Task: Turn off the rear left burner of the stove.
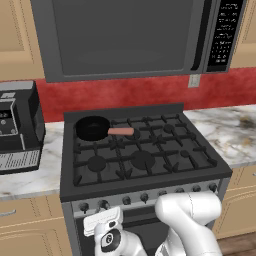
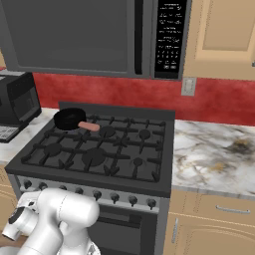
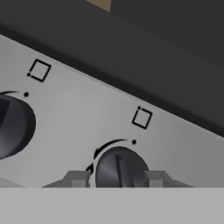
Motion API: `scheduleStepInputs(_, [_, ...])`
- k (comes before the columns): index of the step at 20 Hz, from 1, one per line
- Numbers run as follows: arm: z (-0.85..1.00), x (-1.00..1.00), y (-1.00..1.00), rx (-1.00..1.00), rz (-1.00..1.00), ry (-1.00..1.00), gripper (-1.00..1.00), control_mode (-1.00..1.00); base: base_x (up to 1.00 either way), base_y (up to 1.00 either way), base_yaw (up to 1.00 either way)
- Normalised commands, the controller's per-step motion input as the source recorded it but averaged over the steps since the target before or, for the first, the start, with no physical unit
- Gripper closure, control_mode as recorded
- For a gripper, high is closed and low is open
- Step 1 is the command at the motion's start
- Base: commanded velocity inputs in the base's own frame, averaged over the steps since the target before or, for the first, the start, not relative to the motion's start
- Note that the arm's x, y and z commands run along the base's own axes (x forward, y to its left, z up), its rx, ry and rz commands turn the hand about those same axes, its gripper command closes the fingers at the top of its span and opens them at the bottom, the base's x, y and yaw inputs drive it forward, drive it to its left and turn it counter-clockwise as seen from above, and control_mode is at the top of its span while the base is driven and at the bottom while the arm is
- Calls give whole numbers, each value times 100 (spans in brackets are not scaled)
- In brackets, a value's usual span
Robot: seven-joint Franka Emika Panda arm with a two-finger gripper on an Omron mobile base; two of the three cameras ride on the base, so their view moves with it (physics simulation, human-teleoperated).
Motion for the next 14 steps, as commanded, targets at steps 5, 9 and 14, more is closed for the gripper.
scheduleStepInputs(5, [0,0,0,6,0,0,100,-100,0,0,0])
scheduleStepInputs(9, [1,0,0,10,0,-1,100,-100,0,0,0])
scheduleStepInputs(14, [6,0,0,14,0,0,100,-100,0,0,0])
